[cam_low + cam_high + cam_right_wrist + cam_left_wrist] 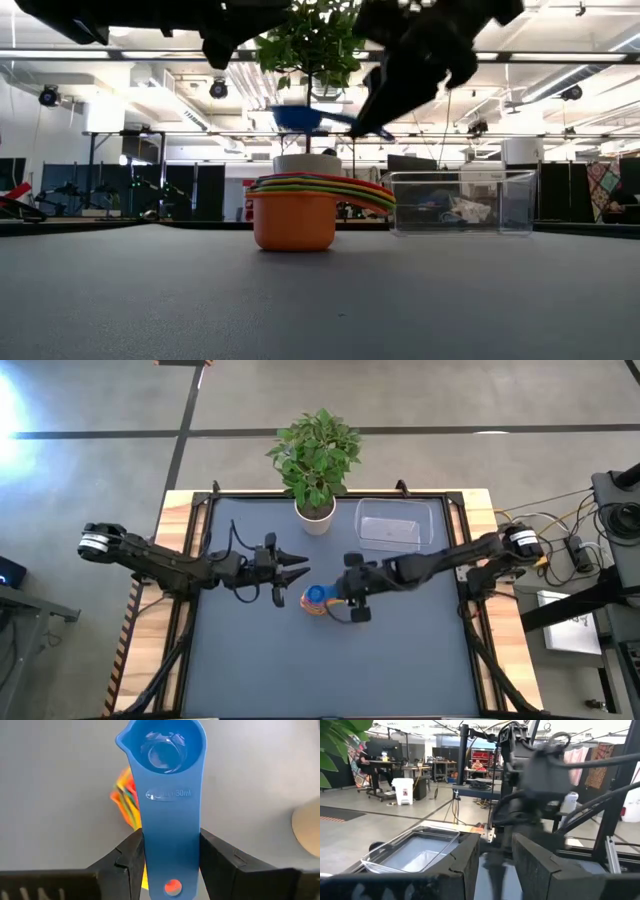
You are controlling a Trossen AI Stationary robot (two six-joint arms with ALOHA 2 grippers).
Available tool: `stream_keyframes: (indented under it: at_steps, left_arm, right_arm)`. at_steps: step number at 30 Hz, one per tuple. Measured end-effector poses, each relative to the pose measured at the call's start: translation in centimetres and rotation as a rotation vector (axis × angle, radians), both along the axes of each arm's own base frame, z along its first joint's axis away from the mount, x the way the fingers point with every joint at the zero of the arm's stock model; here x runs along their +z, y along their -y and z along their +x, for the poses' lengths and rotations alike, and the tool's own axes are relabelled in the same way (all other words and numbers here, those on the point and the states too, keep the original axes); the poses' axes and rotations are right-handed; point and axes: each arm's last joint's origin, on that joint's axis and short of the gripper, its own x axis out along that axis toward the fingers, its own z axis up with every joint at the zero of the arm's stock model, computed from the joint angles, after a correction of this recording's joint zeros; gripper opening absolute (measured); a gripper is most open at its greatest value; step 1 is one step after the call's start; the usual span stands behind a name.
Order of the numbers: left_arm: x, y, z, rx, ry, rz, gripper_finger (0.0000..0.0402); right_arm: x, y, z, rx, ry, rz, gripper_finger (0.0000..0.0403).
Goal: Nest measuring cups in basket
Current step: Stack the blue measuring cup on top of the red measuring cup, then put the stacked measuring cups into the transparent bin
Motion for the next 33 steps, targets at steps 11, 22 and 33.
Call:
stream_keyframes:
  at_steps: [11,22,33]
  left_arm:
    - [0.0,0.0,0.0,0.0,-0.004,0.019,0.01]
    - [-0.1,0.0,0.0,0.0,-0.012,0.02,0.01]
    - [-0.1,0.0,0.0,0.0,-0.013,0.02,0.01]
  right_arm:
    - [-2.7,3.4,1.4,0.038,-0.063,0.138,0.0148]
    - [-3.5,3.3,1.7,0.063,-0.089,0.15,0.0186]
    - [-2.3,3.2,0.9,0.085,-0.091,0.152,0.028]
